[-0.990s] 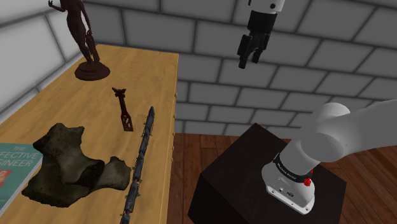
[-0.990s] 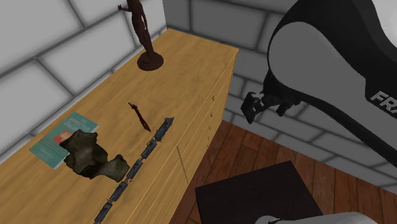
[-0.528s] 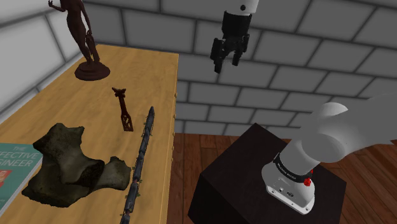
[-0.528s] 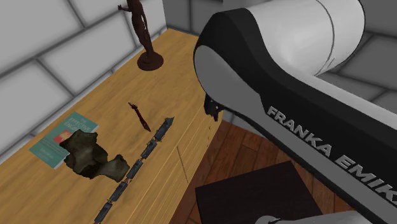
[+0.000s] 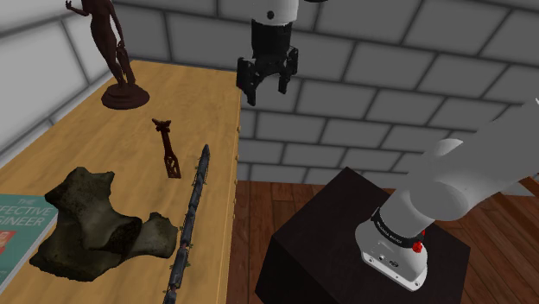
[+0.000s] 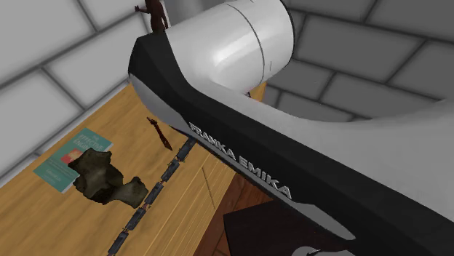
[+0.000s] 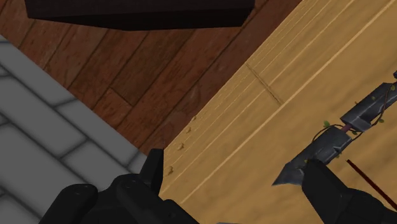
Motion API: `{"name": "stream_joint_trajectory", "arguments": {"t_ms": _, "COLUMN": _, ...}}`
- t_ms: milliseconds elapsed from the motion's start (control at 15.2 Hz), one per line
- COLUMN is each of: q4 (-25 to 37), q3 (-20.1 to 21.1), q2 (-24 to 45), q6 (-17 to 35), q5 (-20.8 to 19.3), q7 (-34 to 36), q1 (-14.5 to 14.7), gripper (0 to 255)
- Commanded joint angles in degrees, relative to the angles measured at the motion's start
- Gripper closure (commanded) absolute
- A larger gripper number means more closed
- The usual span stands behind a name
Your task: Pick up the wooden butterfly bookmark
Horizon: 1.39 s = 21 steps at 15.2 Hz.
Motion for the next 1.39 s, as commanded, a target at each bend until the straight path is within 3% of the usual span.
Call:
{"name": "stream_joint_trajectory", "arguments": {"t_ms": 0, "q4": 3.61, "q3": 2.74, "q2": 4.21, "q6": 0.36, "q5": -1.56, "q7": 4.24, "q1": 0.02, "gripper": 0}}
{"name": "stream_joint_trajectory", "arguments": {"t_ms": 330, "q4": 13.93, "q3": 8.64, "q2": 16.12, "q6": -0.18, "q5": -8.11, "q7": 14.81, "q1": 0.93, "gripper": 0}}
{"name": "stream_joint_trajectory", "arguments": {"t_ms": 594, "q4": 24.41, "q3": 11.70, "q2": 27.34, "q6": -2.84, "q5": -15.50, "q7": 23.26, "q1": 3.95, "gripper": 0}}
{"name": "stream_joint_trajectory", "arguments": {"t_ms": 858, "q4": 37.63, "q3": 12.23, "q2": 39.52, "q6": -7.74, "q5": -23.40, "q7": 30.02, "q1": 10.00, "gripper": 0}}
{"name": "stream_joint_trajectory", "arguments": {"t_ms": 1056, "q4": 50.45, "q3": 10.89, "q2": 49.28, "q6": -12.84, "q5": -28.91, "q7": 33.01, "q1": 16.45, "gripper": 0}}
{"name": "stream_joint_trajectory", "arguments": {"t_ms": 1320, "q4": 47.51, "q3": 10.74, "q2": 48.89, "q6": -10.36, "q5": -28.65, "q7": 33.53, "q1": 15.87, "gripper": 0}}
